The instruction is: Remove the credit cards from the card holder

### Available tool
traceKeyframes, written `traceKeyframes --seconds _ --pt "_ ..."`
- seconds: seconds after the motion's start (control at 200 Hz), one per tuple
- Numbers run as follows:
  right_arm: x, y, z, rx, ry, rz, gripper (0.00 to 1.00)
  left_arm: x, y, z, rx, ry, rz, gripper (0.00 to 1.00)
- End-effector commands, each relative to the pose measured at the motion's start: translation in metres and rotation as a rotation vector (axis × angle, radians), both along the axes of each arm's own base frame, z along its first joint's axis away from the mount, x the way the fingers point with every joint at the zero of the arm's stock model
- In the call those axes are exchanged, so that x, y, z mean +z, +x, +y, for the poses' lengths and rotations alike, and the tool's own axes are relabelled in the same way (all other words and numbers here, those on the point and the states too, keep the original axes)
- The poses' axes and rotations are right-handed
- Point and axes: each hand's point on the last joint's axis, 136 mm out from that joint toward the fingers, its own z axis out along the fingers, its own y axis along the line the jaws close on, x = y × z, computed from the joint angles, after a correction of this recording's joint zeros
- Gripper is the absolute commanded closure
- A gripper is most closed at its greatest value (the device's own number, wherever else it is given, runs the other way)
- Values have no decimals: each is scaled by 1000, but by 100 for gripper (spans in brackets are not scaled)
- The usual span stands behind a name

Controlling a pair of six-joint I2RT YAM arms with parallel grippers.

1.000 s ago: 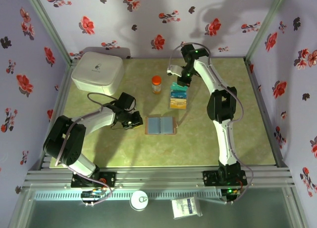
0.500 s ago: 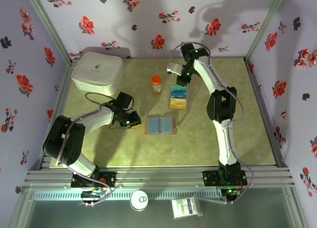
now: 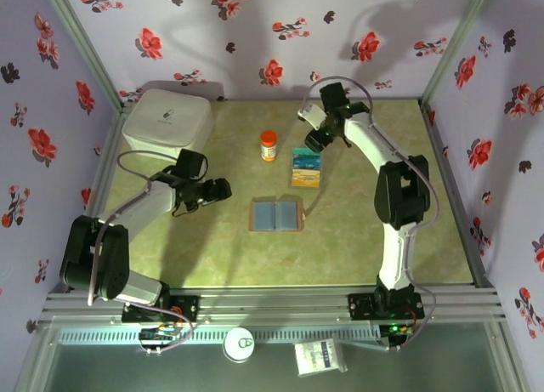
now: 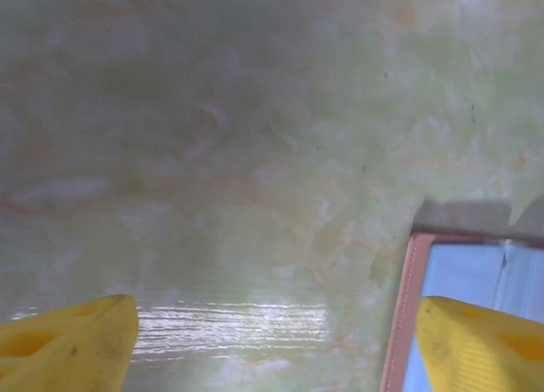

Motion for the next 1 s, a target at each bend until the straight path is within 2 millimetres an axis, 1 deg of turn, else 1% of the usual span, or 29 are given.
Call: traceKeyframes --seconds 0.0,0.02,0.045,0.095,0.1,0.105,0.115,0.2,0.29,0.33,0.39,0.485,0.575,0.635,0.71,0.795,0.875,0.905,1.0 --pt "30 15 -17 -166 58 -143 11 4 4 22 18 76 -61 1" --pt "30 13 -21 -183 53 -148 3 4 4 26 27 89 -68 0" --pt "30 10 -25 -203 50 -151 1 3 5 31 35 104 -75 0" --pt "28 4 -32 -237 45 -155 1 3 6 40 53 124 -86 0" --pt "25 2 -33 -240 39 -149 1 3 6 41 56 126 -88 0" --pt "28 3 -34 -244 43 -159 1 3 7 41 59 128 -89 0" --pt "25 0 -36 -251 40 -151 1 3 7 43 62 130 -92 0" --pt "18 -13 -48 -308 43 -158 1 1 9 56 91 162 -104 0" --pt "13 -27 -62 -375 65 -181 1 3 13 77 130 260 -129 0" --pt "7 -33 -71 -415 70 -186 1 4 15 87 148 308 -138 0" --pt "1 -40 -84 -486 83 -205 1 8 17 103 178 389 -162 0" --pt "-15 -54 -104 -601 122 -223 1 18 21 124 223 501 -215 0" --pt "-32 -64 -120 -689 182 -265 1 26 26 137 234 559 -268 0" --pt "-39 -70 -130 -731 203 -310 1 32 29 147 249 603 -291 0" --pt "-49 -78 -143 -782 214 -352 1 39 33 155 246 658 -322 0" --pt "-51 -85 -151 -807 229 -413 1 41 40 159 219 702 -366 0" --pt "-44 -90 -153 -808 264 -471 1 38 49 159 176 726 -407 0" --pt "-38 -92 -159 -825 272 -525 1 34 51 158 157 738 -426 0" --pt "-29 -97 -162 -819 303 -608 1 31 58 159 166 730 -521 0"
